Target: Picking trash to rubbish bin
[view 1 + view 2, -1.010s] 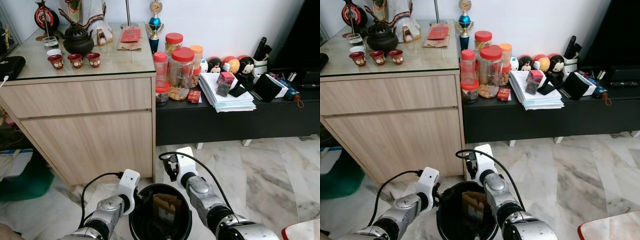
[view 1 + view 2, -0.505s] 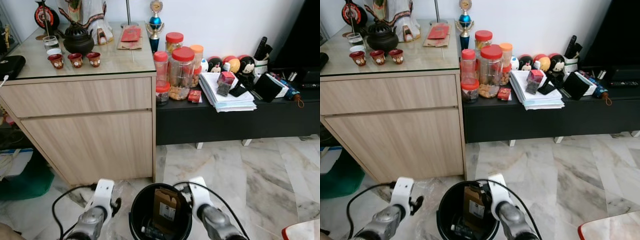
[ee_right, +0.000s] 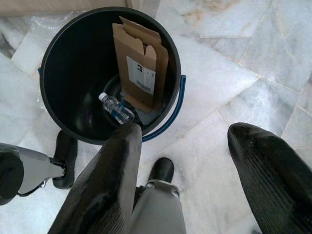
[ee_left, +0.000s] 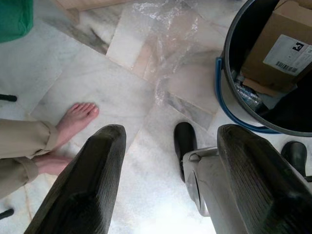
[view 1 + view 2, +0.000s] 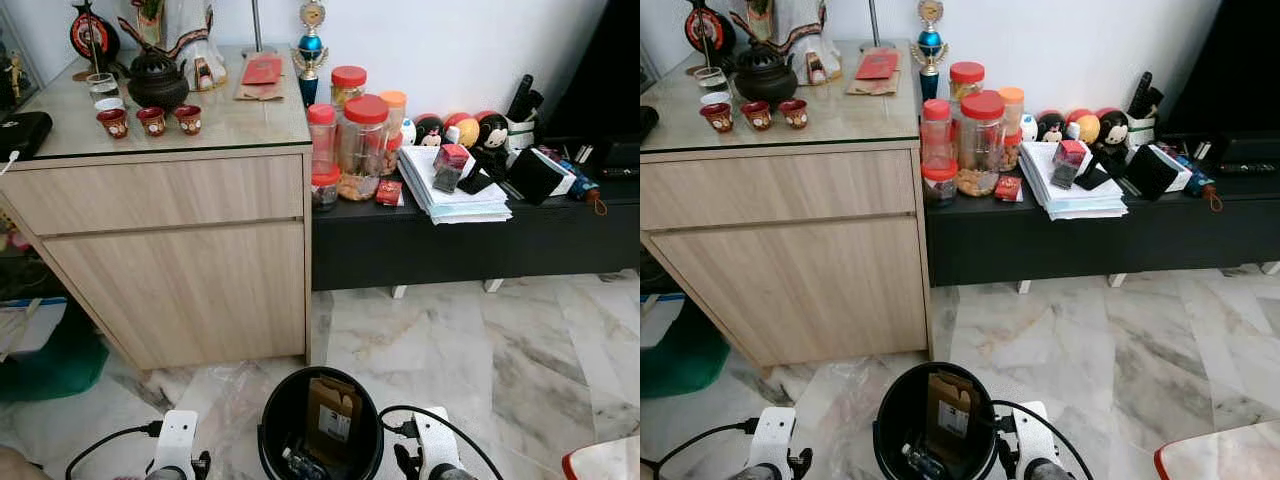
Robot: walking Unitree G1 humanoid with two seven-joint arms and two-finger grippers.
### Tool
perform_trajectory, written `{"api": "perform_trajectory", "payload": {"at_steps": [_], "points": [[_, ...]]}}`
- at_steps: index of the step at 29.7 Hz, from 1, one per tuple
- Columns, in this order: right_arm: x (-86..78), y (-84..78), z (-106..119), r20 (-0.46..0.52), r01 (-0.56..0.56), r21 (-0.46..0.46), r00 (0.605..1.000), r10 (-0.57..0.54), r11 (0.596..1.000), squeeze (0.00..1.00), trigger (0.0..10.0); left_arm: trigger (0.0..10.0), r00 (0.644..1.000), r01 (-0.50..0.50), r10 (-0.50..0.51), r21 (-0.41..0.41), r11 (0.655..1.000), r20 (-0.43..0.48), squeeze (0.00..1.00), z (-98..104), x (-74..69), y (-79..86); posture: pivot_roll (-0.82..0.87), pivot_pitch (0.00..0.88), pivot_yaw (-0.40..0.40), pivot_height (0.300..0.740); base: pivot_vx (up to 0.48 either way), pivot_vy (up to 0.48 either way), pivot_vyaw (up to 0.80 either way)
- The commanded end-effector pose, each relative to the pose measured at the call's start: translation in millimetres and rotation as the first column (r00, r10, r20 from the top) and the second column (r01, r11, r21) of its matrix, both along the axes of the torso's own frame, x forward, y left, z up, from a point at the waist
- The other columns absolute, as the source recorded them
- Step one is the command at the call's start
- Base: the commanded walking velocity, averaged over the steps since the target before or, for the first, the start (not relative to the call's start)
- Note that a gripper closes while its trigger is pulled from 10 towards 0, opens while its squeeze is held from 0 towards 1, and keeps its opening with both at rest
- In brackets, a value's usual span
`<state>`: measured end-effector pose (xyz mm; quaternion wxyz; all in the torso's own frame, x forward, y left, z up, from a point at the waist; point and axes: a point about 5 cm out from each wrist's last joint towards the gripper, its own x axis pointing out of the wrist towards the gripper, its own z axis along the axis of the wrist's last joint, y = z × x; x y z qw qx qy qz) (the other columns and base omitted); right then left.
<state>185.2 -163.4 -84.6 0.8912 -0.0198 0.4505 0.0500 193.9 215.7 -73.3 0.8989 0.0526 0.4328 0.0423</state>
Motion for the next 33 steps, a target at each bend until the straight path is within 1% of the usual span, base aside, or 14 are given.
{"api": "perform_trajectory", "payload": {"at_steps": [1, 8, 12, 16, 20, 26, 33], "points": [[-0.6, -0.6, 0, 0.002, 0.028, 0.004, 1.0, -0.028, 1.0, 0.0, 10.0, 10.0, 1.0, -0.012, 0.012, -0.001, 1.0, -0.014, 0.0, -2, -3.2, 0.4, 0.04, 0.0, -0.025, 0.74, 0.0, 0.0, 0.0], [3.6, 5.1, 2, 0.015, 0.032, 0.018, 0.999, -0.032, 0.999, 0.0, 10.0, 10.0, 1.0, -0.012, 0.012, -0.009, 1.0, -0.002, 0.0, 0, 0.8, -1.2, 0.04, 0.0, -0.02, 0.74, 0.0, 0.0, 0.0], [6.0, 6.1, 3, 0.021, 0.032, 0.02, 0.999, -0.032, 0.999, 0.0, 10.0, 10.0, 1.0, -0.013, 0.013, -0.009, 1.0, -0.003, 0.0, 0, 0.7, -1.1, 0.04, 0.0, -0.02, 0.74, 0.0, 0.0, 0.0], [6.0, 6.2, 3, 0.021, 0.03, 0.02, 0.999, -0.03, 0.999, 0.0, 10.0, 10.0, 1.0, -0.016, 0.016, -0.01, 1.0, -0.007, 0.0, -1, -1.2, -0.8, 0.04, 0.0, -0.022, 0.74, 0.0, 0.0, 0.0], [6.3, 7.3, 3, 0.024, 0.028, 0.021, 0.999, -0.029, 0.999, 0.0, 10.0, 10.0, 0.999, -0.023, 0.023, -0.01, 1.0, -0.028, 0.0, -5, -8.9, 0.7, 0.04, 0.0, -0.021, 0.74, 0.0, 0.0, 0.0], [5.5, 7.7, 2, 0.023, 0.029, 0.022, 0.999, -0.03, 0.999, 0.0, 10.0, 10.0, 0.999, -0.026, 0.026, -0.012, 1.0, -0.03, 0.0, -5, -10.0, 1.5, 0.04, 0.0, -0.02, 0.74, 0.0, 0.0, 0.0], [5.0, 7.9, 2, 0.022, 0.033, 0.024, 0.999, -0.034, 0.999, 0.0, 10.0, 10.0, 0.999, -0.028, 0.027, -0.018, 0.999, -0.026, 0.0, -4, -8.5, 1.1, 0.04, 0.0, -0.02, 0.74, -0.316, 0.0, 0.0]]}}
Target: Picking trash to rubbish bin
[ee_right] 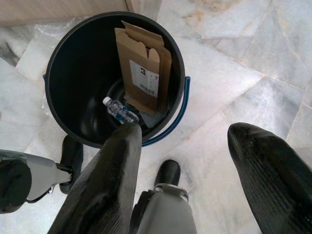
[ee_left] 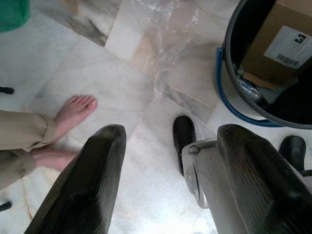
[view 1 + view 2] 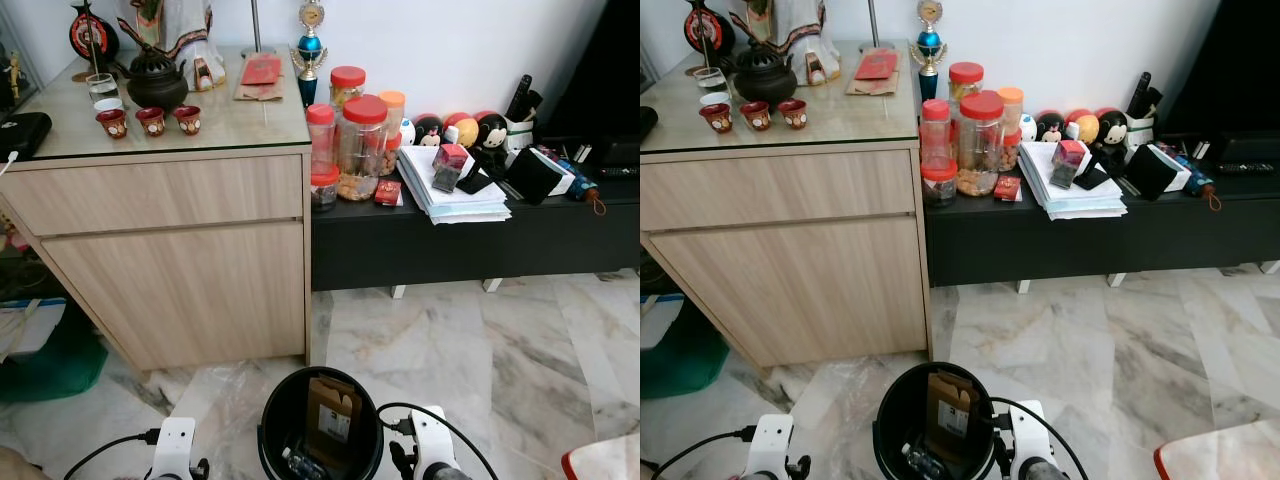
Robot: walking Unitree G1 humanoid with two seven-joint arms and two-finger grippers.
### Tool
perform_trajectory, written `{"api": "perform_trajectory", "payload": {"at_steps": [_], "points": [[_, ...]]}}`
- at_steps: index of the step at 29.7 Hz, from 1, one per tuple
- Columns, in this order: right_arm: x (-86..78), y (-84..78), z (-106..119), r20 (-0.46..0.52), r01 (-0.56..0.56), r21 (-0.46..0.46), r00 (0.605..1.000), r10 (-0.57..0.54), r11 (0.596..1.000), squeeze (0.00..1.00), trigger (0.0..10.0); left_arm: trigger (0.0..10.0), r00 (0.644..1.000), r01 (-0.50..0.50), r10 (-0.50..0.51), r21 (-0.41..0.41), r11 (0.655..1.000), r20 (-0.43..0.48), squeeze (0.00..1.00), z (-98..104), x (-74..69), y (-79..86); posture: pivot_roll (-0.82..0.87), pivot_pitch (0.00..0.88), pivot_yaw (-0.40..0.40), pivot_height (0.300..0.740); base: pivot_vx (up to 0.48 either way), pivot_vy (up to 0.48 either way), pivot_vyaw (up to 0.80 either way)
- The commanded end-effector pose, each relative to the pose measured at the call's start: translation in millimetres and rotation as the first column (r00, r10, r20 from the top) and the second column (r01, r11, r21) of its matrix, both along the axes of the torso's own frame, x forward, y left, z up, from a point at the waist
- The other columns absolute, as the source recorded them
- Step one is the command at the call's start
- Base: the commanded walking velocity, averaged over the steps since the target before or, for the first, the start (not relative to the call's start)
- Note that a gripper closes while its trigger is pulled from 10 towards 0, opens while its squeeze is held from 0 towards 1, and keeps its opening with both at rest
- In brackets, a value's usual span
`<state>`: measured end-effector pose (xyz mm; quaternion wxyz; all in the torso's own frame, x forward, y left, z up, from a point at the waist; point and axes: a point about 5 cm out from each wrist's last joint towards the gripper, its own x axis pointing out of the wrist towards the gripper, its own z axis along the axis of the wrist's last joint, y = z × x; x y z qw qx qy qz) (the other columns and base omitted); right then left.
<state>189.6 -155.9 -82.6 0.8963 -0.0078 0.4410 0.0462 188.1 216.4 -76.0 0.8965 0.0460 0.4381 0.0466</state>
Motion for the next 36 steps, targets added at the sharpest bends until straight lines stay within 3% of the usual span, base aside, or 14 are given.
{"api": "perform_trajectory", "payload": {"at_steps": [1, 30, 36], "points": [[0.0, 0.3, 0.0, 0.001, 0.017, 0.005, 1.0, -0.017, 1.0, 0.0, 10.0, 10.0, 1.0, -0.013, 0.013, -0.011, 1.0, -0.014, 0.0, -1.5, -2.4, 0.2, 0.04, 0.0, -0.02, 0.74, -0.337, 0.0, 0.0], [0.8, 0.9, 0.5, 0.006, 0.033, 0.017, 0.999, -0.033, 0.999, 0.0, 10.0, 10.0, 1.0, -0.023, 0.023, -0.019, 1.0, -0.017, 0.0, -2.0, -3.0, -0.8, 0.03, 0.003, -0.024, 0.74, -0.333, 0.0, 0.0], [-0.2, 0.9, 0.0, 0.005, 0.039, 0.02, 0.999, -0.039, 0.999, 0.0, 10.0, 10.0, 0.999, -0.023, 0.023, -0.009, 1.0, -0.03, 0.0, -3.1, -4.9, -0.4, 0.03, 0.004, -0.024, 0.74, 0.0, 0.0, 0.0]]}}
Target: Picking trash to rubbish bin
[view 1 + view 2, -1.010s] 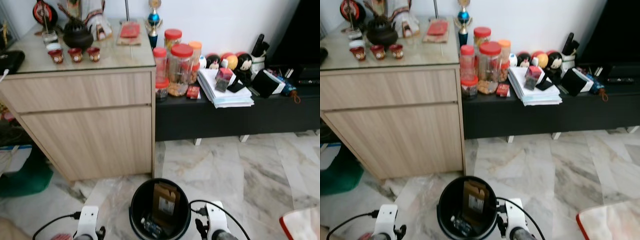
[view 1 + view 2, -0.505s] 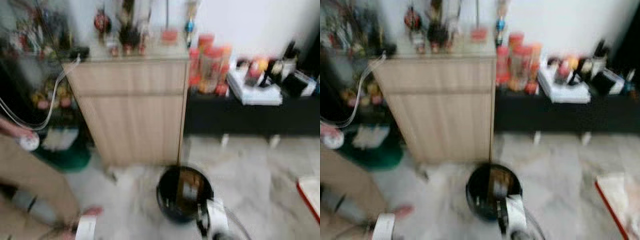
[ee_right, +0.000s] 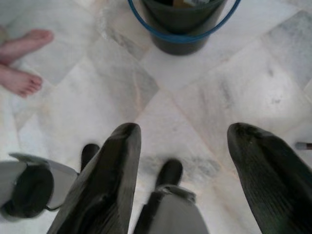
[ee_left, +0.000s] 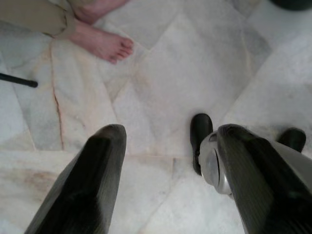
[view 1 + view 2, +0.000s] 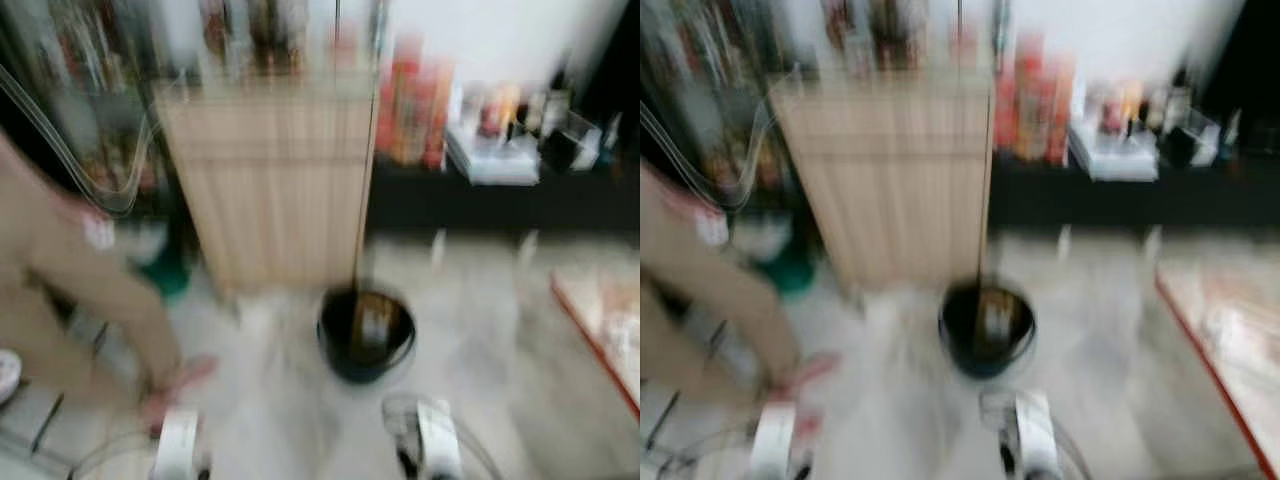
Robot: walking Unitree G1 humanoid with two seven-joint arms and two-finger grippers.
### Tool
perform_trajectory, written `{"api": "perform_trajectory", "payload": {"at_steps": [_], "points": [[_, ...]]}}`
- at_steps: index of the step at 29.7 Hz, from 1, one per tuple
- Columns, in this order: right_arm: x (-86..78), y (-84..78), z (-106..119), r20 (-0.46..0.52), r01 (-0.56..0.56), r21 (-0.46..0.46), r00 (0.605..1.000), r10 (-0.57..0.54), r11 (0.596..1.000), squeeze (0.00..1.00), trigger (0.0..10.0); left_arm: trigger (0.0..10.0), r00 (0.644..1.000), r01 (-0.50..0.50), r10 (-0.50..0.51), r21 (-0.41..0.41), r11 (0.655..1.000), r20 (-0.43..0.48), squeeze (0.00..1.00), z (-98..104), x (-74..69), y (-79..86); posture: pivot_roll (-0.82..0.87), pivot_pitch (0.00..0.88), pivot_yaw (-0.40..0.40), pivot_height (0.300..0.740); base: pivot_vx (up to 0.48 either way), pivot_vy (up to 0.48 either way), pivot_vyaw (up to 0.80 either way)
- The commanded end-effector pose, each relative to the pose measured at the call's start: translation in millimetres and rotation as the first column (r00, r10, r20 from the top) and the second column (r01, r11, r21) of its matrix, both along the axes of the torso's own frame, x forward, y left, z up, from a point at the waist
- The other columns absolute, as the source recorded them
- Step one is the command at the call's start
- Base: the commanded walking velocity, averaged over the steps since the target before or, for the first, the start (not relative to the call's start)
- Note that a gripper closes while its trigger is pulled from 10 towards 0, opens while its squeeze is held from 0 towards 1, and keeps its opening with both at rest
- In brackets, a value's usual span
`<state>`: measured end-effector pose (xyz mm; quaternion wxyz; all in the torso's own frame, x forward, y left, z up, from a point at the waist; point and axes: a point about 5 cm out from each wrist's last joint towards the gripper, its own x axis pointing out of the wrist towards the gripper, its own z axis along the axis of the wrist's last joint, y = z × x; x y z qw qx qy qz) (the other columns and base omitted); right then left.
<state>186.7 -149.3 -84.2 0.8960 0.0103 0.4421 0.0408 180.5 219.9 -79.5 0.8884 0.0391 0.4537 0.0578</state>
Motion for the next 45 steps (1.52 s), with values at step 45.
{"api": "perform_trajectory", "payload": {"at_steps": [45], "points": [[3.0, -5.9, 1.8, 0.015, 0.037, 0.006, 0.999, -0.037, 0.999, 0.0, 10.0, 10.0, 1.0, 0.0, 0.0, -0.007, 1.0, 0.007, 0.0, 0.5, 3.0, -4.1, 0.03, 0.009, -0.021, 0.74, 0.0, 0.0, -0.52]]}}
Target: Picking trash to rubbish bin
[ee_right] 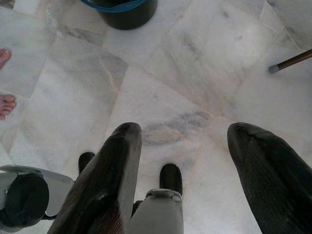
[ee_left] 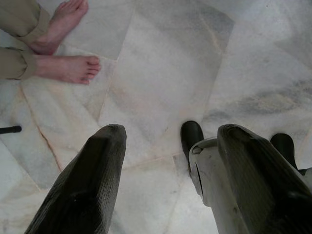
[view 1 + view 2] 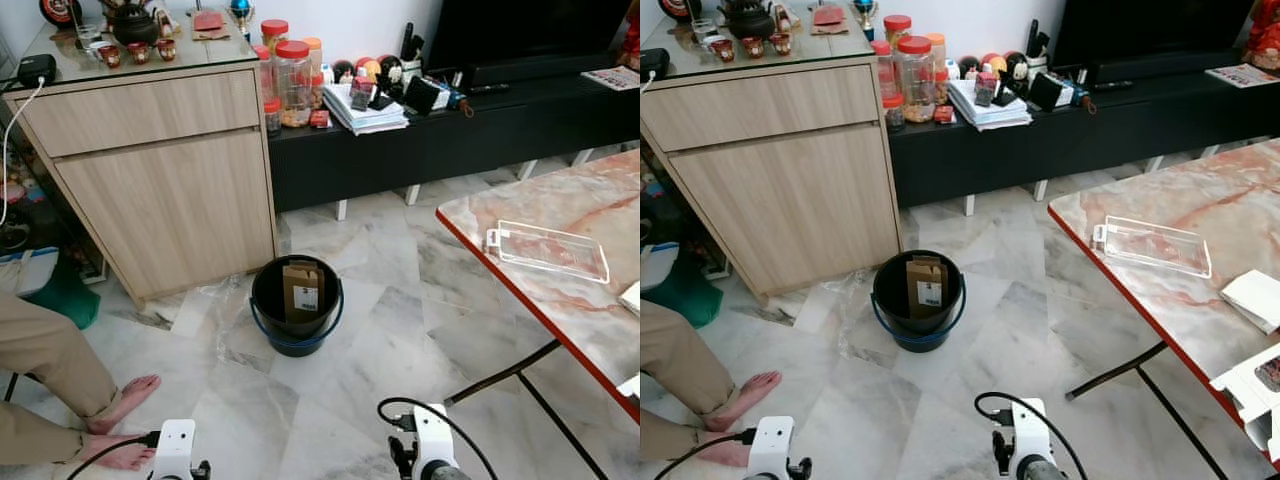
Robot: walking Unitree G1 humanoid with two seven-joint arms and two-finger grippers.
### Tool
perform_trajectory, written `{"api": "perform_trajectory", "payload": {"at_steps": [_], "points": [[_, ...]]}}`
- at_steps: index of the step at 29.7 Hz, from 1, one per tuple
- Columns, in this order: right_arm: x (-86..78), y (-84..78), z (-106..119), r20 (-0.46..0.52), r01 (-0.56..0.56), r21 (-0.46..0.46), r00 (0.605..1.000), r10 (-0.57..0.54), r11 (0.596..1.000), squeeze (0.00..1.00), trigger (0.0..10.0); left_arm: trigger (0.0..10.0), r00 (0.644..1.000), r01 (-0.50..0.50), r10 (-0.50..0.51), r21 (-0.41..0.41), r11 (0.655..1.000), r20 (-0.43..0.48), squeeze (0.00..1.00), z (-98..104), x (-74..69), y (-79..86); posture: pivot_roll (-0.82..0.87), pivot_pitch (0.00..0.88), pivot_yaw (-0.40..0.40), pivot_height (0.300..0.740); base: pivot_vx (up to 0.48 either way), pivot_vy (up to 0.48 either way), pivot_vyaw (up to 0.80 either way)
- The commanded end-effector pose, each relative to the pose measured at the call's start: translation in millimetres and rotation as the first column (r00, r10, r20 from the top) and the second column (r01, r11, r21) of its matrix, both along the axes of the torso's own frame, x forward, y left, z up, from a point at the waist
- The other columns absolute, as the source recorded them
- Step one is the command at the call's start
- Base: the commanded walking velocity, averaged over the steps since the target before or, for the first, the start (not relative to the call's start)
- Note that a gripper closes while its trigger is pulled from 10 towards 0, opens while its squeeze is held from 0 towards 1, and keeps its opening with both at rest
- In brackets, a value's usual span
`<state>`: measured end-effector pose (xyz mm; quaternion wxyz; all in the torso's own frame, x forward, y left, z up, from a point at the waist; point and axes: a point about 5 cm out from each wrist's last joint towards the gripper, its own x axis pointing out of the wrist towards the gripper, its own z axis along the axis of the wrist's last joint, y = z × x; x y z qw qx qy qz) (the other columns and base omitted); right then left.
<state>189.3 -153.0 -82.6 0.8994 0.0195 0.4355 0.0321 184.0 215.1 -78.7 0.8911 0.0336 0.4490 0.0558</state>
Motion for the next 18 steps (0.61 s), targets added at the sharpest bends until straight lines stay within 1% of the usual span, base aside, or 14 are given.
{"api": "perform_trajectory", "payload": {"at_steps": [1, 6, 7, 13, 14, 18], "points": [[0.4, -2.3, 0.2, 0.001, 0.014, -0.004, 1.0, -0.014, 1.0, 0.0, 10.0, 10.0, 1.0, 0.001, -0.001, 0.004, 1.0, -0.004, 0.0, -0.1, -0.3, 0.6, 0.03, 0.009, -0.021, 0.74, 0.0, 0.0, -0.8], [0.6, -2.9, 0.3, 0.001, 0.017, -0.007, 1.0, -0.017, 1.0, 0.0, 10.0, 10.0, 1.0, 0.02, -0.019, 0.025, 0.999, -0.01, 0.0, 0.2, 0.4, 0.9, 0.03, 0.01, -0.022, 0.74, 0.0, 0.0, -0.8], [0.7, -3.2, 0.4, 0.001, 0.017, -0.009, 1.0, -0.017, 1.0, 0.0, 10.0, 10.0, 0.999, 0.037, -0.036, 0.046, 0.998, -0.027, 0.0, -0.6, -1.2, 2.1, 0.03, 0.01, -0.022, 0.74, 0.0, 0.0, -0.8], [0.9, -4.8, 0.6, 0.002, 0.022, -0.011, 1.0, -0.022, 1.0, 0.0, 10.0, 10.0, 0.999, 0.04, -0.038, 0.054, 0.998, -0.036, 0.0, -1.3, -2.4, 1.8, 0.03, 0.011, -0.023, 0.74, 0.0, -0.327, -0.8], [1.1, -5.3, 0.7, 0.003, 0.023, -0.012, 1.0, -0.023, 1.0, 0.0, 10.0, 10.0, 0.999, 0.025, -0.023, 0.049, 0.999, -0.037, 0.0, -1.7, -3.2, 2.0, 0.03, 0.011, -0.023, 0.74, 0.0, 0.0, -0.8], [0.5, -5.8, 0.4, 0.001, 0.026, -0.013, 1.0, -0.026, 1.0, 0.0, 10.0, 10.0, 0.999, 0.024, -0.022, 0.049, 0.999, -0.041, 0.0, -2.1, -4.1, 2.3, 0.03, 0.012, -0.023, 0.74, 0.0, 0.0, -0.8]]}}
